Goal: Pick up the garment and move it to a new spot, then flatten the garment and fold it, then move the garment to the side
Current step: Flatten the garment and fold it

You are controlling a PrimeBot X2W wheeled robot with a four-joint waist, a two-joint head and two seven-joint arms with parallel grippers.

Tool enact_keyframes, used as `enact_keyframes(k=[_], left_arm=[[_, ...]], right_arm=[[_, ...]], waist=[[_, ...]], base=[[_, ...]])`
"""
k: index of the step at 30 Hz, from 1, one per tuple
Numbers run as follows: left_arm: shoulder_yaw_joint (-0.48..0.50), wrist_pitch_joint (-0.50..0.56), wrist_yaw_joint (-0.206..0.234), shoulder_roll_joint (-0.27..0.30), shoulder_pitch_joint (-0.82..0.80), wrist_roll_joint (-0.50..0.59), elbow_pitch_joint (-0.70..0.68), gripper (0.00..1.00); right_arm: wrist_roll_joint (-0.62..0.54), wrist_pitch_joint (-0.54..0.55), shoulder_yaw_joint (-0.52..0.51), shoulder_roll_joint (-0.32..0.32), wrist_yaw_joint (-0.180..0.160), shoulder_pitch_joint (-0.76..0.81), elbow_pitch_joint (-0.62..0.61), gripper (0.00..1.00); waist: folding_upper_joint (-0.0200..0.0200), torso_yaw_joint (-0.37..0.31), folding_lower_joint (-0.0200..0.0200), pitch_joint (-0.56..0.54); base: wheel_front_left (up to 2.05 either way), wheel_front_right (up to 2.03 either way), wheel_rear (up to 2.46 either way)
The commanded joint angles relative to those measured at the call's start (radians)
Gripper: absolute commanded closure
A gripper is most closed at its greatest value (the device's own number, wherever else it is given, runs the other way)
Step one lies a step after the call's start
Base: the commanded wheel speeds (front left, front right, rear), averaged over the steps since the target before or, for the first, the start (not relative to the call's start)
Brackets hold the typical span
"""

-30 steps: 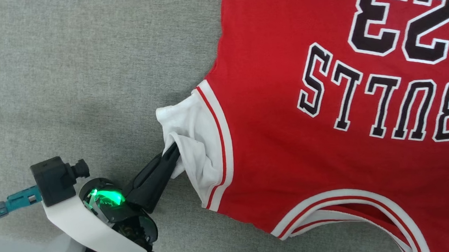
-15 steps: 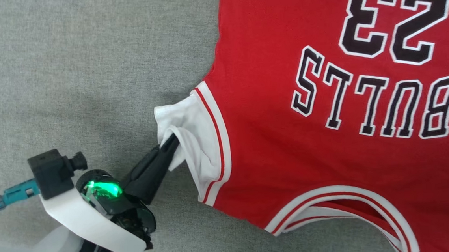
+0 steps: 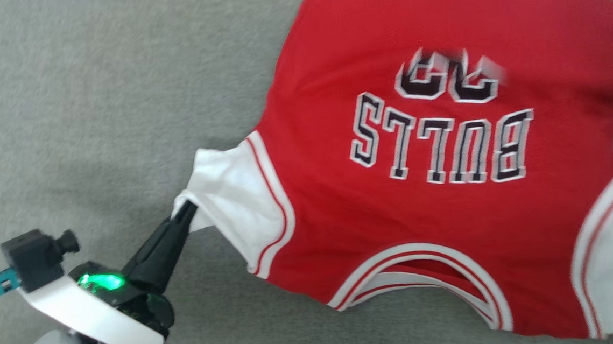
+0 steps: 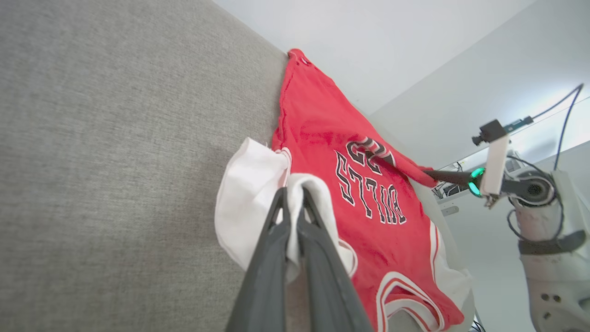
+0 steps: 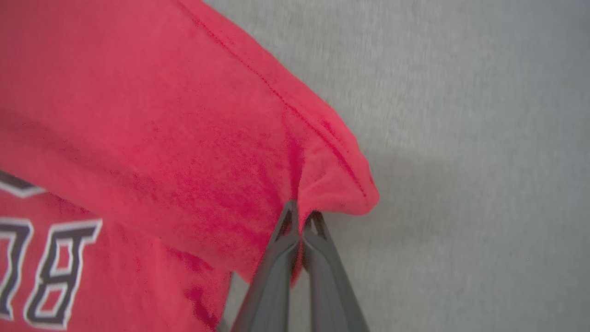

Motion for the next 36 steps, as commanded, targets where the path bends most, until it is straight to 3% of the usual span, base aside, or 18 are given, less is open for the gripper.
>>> enact_keyframes(k=[1, 6, 10, 15, 20, 21, 22, 30, 36], left_arm=[[0.014, -0.005, 0.002, 0.002, 0.019, -0.014, 0.010, 1.00], [0.059, -0.005, 0.002, 0.002, 0.061, -0.011, 0.038, 1.00], [0.097, -0.005, 0.002, -0.003, 0.091, -0.007, 0.056, 1.00], [0.121, -0.005, 0.002, 0.005, 0.112, -0.006, 0.055, 1.00], [0.128, -0.005, 0.002, 0.014, 0.121, -0.005, 0.046, 1.00], [0.129, -0.005, 0.002, 0.015, 0.122, -0.005, 0.045, 1.00], [0.129, -0.005, 0.002, 0.015, 0.124, -0.005, 0.044, 1.00], [0.118, -0.004, 0.002, -0.001, 0.117, -0.001, 0.033, 1.00], [0.089, -0.005, 0.002, -0.035, 0.081, 0.007, 0.026, 1.00]], right_arm=[[0.019, 0.008, -0.006, 0.001, 0.000, 0.068, -0.039, 1.00], [0.085, 0.024, -0.038, 0.049, 0.000, 0.373, -0.221, 1.00], [0.101, -0.012, -0.029, 0.143, 0.000, 0.630, -0.343, 1.00], [0.095, -0.052, 0.074, 0.202, 0.000, 0.808, -0.370, 1.00], [0.083, -0.136, 0.143, 0.232, 0.000, 0.840, -0.354, 1.00], [0.080, -0.159, 0.146, 0.231, 0.000, 0.829, -0.356, 0.42], [0.077, -0.176, 0.149, 0.224, 0.000, 0.819, -0.360, 0.00], [0.102, -0.161, 0.023, 0.164, 0.000, 0.774, -0.507, 0.00], [0.123, -0.081, -0.106, 0.092, 0.000, 0.592, -0.585, 0.00]], waist=[[0.0000, -0.042, 0.0000, -0.042], [0.0000, -0.081, 0.0000, -0.071], [0.0000, -0.108, 0.0000, -0.082], [0.0000, -0.130, 0.0000, -0.080], [0.0000, -0.148, 0.0000, -0.080], [0.0000, -0.151, 0.0000, -0.081], [0.0000, -0.153, 0.0000, -0.083], [0.0000, -0.141, 0.0000, -0.083], [0.0000, -0.091, 0.0000, -0.055]], base=[[0.00, 0.00, 0.00], [0.00, 0.00, 0.00], [0.00, 0.00, 0.00], [0.00, 0.00, 0.00], [0.00, 0.00, 0.00], [0.00, 0.00, 0.00], [0.00, 0.00, 0.00], [0.00, 0.00, 0.00], [0.00, 0.00, 0.00]])
